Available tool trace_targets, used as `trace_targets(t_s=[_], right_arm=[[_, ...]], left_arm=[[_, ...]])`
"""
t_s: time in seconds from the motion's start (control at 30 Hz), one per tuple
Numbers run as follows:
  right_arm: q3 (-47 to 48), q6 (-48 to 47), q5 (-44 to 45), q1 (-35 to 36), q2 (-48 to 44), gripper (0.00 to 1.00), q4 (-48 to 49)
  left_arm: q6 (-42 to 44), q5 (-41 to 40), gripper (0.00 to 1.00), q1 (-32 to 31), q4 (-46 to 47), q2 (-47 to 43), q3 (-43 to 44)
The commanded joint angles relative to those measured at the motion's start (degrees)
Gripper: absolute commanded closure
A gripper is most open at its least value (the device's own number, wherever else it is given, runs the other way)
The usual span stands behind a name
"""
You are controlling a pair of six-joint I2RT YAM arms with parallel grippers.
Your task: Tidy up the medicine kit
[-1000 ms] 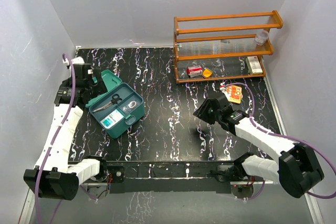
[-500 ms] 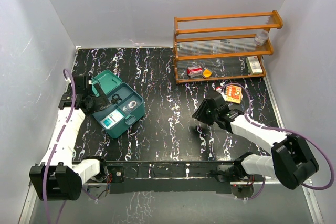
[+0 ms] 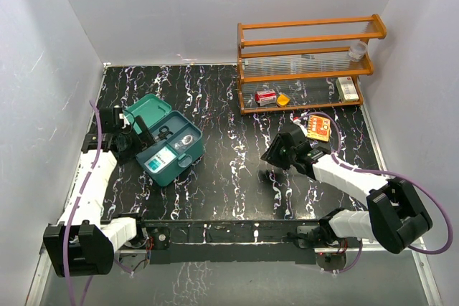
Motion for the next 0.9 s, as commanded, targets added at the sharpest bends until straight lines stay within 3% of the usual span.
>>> trace_targets(t_s=[0.0, 0.2, 0.33, 0.63, 0.77, 0.87], right_arm=[[2.4, -0.7, 0.1, 0.3, -0.3, 0.68, 3.0], [1.9, -0.2, 0.3, 0.3, -0.8, 0.68, 3.0], [1.7, -0.1, 0.8, 0.3, -1.6, 0.68, 2.4], [1.6, 0.0, 2.4, 0.3, -3.1, 0.68, 1.2], [2.2, 0.0, 2.6, 0.3, -2.8, 0.69, 1.0], [2.3, 0.0, 2.6, 0.3, -2.8, 0.69, 0.9]], left_arm=[[-0.4, 15.1, 0.14, -0.2, 4.3, -1.7, -1.4], [-0.9, 30.0, 0.15, -0.2, 12.4, -0.6, -3.2], [0.4, 32.5, 0.15, -0.3, 13.3, 0.9, -1.8], [6.4, 3.5, 0.12, -0.3, 2.9, 0.1, 6.7], [3.9, -1.9, 0.09, 0.6, 7.2, 0.5, 8.5], [0.6, -0.8, 0.09, 3.3, 12.4, 2.4, 9.0]])
